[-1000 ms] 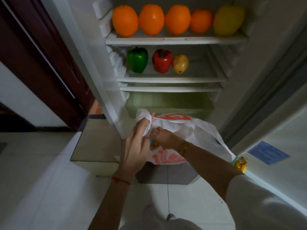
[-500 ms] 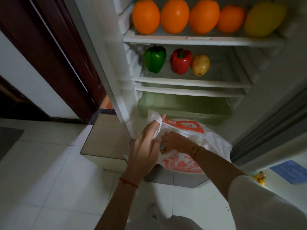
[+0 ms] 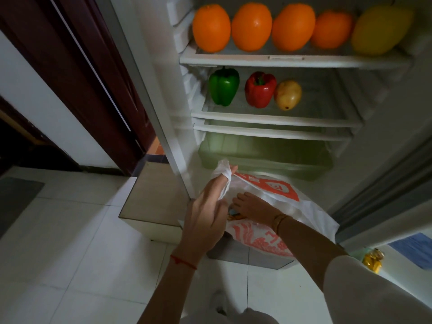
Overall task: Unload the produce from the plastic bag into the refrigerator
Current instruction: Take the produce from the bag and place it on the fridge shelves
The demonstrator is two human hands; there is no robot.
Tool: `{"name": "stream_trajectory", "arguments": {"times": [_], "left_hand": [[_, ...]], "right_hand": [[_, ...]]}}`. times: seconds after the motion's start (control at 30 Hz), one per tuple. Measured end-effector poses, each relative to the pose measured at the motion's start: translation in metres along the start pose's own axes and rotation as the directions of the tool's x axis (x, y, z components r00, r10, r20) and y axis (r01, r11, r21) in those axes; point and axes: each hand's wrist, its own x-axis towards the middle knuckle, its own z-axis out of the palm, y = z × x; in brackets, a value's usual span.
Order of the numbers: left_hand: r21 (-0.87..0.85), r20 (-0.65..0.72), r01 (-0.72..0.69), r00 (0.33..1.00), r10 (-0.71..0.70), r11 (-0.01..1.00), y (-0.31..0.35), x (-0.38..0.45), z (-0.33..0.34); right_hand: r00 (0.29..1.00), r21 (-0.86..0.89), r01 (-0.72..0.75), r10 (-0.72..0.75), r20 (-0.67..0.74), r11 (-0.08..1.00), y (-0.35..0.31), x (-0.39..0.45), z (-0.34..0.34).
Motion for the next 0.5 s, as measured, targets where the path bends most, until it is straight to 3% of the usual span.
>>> {"name": "stream_trajectory", "arguments": {"times": [0.37, 0.5], "left_hand": [[-0.068, 0.094, 0.027, 0.995, -0.021, 0.997, -0.006, 0.000, 0.003], [-0.084, 0.076, -0.025, 0.997, 0.032, 0.996, 0.001, 0.001, 0.000]], "right_hand": [[0.997, 0.027, -0.073, 0.072, 0.032, 0.997, -0.014, 0.005, 0.013], [0.991, 0.084, -0.128, 0.126, 0.034, 0.988, -0.020, 0.003, 0.018]]}}
